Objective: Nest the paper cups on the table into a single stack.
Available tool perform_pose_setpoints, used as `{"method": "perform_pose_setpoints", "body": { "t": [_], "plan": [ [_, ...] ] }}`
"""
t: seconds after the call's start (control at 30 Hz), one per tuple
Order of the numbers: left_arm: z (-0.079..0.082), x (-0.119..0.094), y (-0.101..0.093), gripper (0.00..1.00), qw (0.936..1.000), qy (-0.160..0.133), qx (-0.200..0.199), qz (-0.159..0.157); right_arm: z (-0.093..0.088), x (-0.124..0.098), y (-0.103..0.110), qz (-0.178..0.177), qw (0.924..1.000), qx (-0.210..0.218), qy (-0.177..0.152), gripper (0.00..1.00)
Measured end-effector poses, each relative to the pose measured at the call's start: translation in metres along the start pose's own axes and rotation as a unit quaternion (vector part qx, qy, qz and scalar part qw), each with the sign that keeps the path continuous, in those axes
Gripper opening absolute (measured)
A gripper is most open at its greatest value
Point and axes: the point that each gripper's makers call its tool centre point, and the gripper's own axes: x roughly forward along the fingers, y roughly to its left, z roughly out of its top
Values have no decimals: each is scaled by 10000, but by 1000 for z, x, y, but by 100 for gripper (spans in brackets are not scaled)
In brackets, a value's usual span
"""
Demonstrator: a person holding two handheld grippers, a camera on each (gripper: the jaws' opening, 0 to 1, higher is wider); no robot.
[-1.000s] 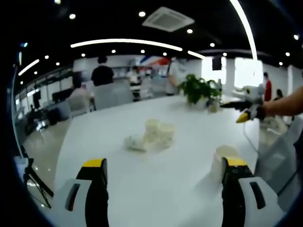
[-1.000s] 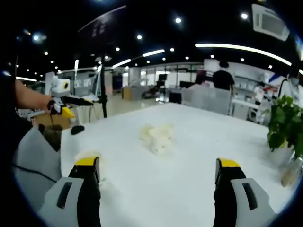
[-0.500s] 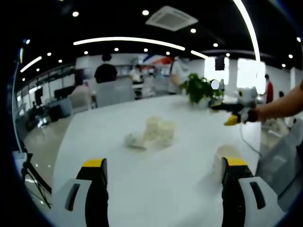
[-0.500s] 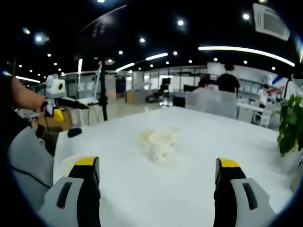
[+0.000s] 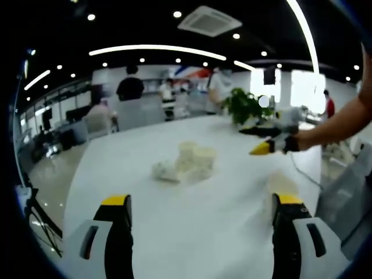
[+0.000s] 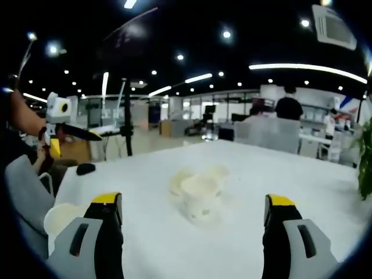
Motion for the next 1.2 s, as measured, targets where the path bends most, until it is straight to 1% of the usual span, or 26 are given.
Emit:
{"method": "perform_pose_setpoints", "body": {
  "t": [0.17, 0.27, 0.37, 0.43, 0.47, 0.5, 0.53, 0.57, 0.7, 0.8, 0.93, 1.2],
  "plan": [
    [-1, 3, 2, 98, 10000, -38, 27, -26, -5, 22, -3, 34, 10000, 36, 19, 100],
    [-1, 5, 2, 98, 10000, -64, 31, -41, -8, 32, -7, 20, 9999, 141, 0, 100],
    [-1, 7, 2, 98, 10000, -75, -8, -40, -14, 46, -13, -59, 9998, 195, 13, 99],
    [-3, 9, 2, 98, 10000, -62, -17, -52, -17, 54, -17, -129, 9997, 197, 86, 97],
    [-3, 9, 2, 98, 10000, -58, -19, -53, -18, 58, -19, -132, 9996, 226, 93, 95],
    [-4, 10, 1, 98, 10000, -52, -39, -58, -19, 63, -22, -150, 9991, 397, 65, 95],
    [-4, 10, 1, 98, 10000, -47, -43, -57, -19, 66, -23, -175, 9987, 472, 51, 94],
    [-5, 10, 1, 98, 10000, -42, -44, -53, -19, 69, -24, -179, 9986, 492, 63, 93],
    [-9, 10, 3, 98, 10000, -9, -96, -7, -24, 82, -22, -116, 9988, 459, 135, 85],
    [-10, 9, 2, 98, 9999, -6, -104, 19, -30, 93, -16, -26, 9991, 308, 291, 80],
    [-10, 8, -1, 98, 9999, -2, -126, 31, -37, 104, -16, -23, 9987, 269, 435, 72],
    [-12, 4, -3, 98, 9999, 48, -139, 44, -42, 114, -15, -61, 9980, 350, 518, 61]
  ]
}}
